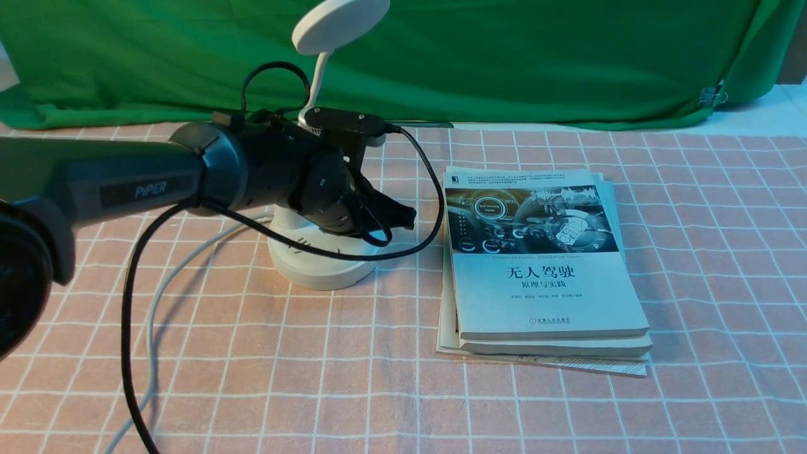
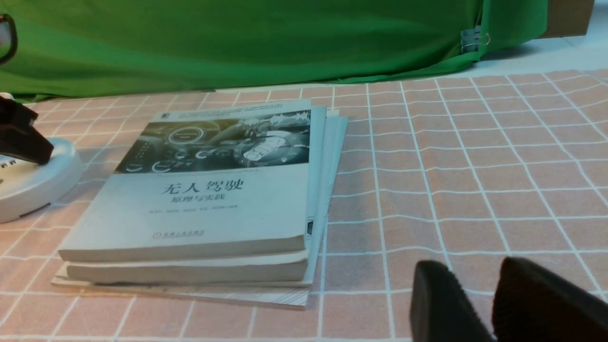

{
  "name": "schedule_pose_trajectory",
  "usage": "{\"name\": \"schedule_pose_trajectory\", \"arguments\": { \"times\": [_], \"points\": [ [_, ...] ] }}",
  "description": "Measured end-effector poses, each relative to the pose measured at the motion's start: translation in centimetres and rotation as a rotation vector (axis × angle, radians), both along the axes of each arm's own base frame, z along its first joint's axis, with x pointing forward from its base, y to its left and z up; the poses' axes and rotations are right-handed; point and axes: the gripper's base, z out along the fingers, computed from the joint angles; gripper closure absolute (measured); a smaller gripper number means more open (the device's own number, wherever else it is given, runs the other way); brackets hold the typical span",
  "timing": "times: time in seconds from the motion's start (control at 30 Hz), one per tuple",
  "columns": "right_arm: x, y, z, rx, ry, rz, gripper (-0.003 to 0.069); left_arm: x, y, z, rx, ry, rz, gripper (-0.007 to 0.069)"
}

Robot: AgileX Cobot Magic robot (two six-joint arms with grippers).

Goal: Turn on the table lamp on the pink coffee tablecloth with your hand.

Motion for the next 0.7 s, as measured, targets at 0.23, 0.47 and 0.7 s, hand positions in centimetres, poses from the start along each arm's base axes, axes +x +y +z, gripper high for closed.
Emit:
{"name": "schedule_pose_trajectory", "arguments": {
  "times": [0.23,0.47,0.7],
  "points": [
    [0.0,0.0,0.0,0.000,0.000,0.000,0.0421,-1.9,0.6,2.6,-0.057,0.071,0.052,0.0622],
    [0.0,0.0,0.0,0.001,0.000,0.000,0.0421,-7.3,3.1,3.8,-0.092,0.138,0.069,0.0622],
    [0.0,0.0,0.0,0.001,0.000,0.000,0.0421,-14.1,6.7,7.5,-0.151,0.029,0.056,0.0622]
  ]
}}
